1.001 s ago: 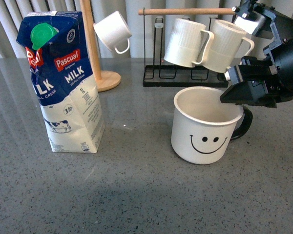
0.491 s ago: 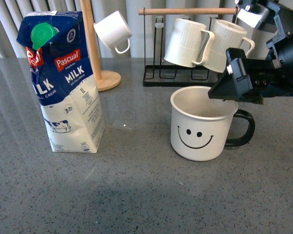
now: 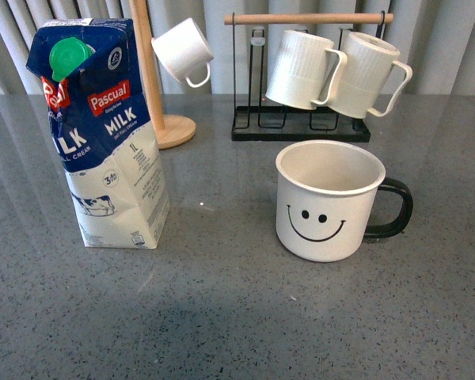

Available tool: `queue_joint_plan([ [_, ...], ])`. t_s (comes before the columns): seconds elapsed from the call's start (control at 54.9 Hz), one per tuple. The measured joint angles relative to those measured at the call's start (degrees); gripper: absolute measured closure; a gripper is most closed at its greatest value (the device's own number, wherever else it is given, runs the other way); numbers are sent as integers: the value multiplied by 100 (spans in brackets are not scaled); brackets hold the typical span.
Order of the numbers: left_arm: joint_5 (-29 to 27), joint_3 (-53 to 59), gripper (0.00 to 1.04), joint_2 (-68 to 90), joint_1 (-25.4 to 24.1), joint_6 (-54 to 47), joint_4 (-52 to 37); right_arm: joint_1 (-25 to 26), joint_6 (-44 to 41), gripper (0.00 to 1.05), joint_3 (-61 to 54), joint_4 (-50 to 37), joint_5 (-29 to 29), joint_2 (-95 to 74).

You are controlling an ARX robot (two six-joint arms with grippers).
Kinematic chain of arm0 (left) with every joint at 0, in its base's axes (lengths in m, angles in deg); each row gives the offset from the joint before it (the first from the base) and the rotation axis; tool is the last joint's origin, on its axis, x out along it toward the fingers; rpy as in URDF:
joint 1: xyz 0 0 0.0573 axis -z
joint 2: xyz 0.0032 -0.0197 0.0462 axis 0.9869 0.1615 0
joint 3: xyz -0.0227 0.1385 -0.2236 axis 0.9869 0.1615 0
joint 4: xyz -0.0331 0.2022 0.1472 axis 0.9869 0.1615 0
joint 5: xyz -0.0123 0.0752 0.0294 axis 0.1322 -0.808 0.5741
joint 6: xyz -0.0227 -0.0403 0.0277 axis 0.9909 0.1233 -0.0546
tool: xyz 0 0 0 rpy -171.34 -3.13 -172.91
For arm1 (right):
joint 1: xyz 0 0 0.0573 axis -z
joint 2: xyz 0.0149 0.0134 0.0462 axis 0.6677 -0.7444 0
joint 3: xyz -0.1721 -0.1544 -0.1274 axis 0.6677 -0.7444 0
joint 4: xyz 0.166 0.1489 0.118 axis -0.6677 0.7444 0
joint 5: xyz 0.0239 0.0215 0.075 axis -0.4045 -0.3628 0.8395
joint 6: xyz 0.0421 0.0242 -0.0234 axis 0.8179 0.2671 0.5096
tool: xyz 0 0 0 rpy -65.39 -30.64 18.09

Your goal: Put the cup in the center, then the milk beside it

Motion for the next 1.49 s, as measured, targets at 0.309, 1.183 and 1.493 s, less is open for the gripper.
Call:
queue_joint_plan([
  [0.309, 0, 0, 7, 0, 0, 0, 0, 295, -361, 34, -2435, 531, -1919, 3622],
  [1.183, 0, 0, 7, 0, 0, 0, -2, 302, -737, 103, -4124, 1222, -2052, 6170],
  [1.493, -2, 0, 7, 0, 0, 2, -4, 302, -739, 103, -4358, 1202, -2059, 6435],
])
